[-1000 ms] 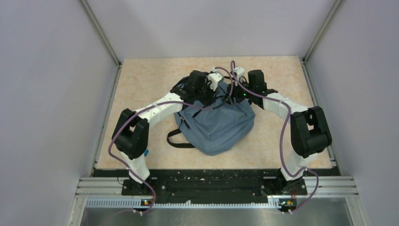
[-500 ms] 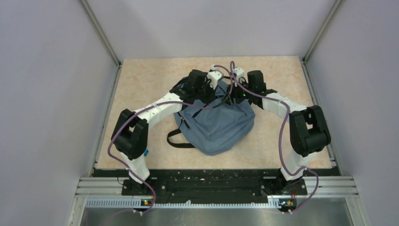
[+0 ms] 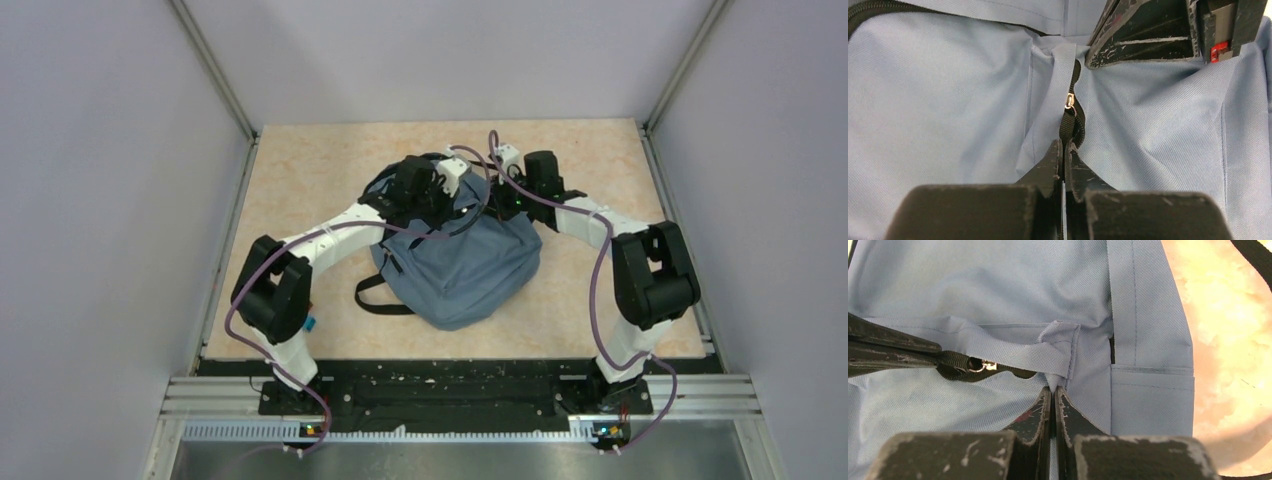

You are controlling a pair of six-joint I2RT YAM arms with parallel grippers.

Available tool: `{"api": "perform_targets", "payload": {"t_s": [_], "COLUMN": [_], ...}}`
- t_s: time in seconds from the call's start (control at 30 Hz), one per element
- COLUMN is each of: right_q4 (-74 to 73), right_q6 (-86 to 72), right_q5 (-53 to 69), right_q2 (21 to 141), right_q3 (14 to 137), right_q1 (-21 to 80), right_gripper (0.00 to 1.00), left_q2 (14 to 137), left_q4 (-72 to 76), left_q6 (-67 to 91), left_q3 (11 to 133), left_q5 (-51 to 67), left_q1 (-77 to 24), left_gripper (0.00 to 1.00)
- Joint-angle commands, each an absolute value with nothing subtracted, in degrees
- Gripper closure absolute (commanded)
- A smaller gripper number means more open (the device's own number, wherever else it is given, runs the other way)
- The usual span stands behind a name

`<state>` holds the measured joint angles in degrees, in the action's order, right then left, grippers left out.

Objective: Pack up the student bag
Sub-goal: Zip the student bag at the center of the board.

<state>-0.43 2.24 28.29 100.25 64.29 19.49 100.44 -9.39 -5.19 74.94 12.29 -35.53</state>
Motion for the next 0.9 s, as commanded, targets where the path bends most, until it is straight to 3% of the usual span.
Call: {"api": "perform_targets", "payload": {"t_s": [0.0, 0.37, 0.87], "right_q4": [3.04, 2.16, 2.27], "right_q6": [1.55, -1.53, -4.22], "right_q5": [24.19, 16.02, 10.73], "right_q2": [99.55, 99.18, 98.87], "right_q3": [65.32, 65.36, 65.29], "right_q1": [20.05, 20.02, 20.03], "right_gripper": [1.0, 1.0, 1.0], "left_q2": [95.1, 88.4, 77.36], "left_q4": [-7.38, -6.7, -7.56], "left_q6": [-1.23, 5.91, 12.77], "left_q3": [72.28, 62.76, 53.57], "left_q5": [9.02, 1.85, 0.73], "left_q1": [-35.45, -34.85, -34.56], "left_gripper": [1.0, 1.0, 1.0]}}
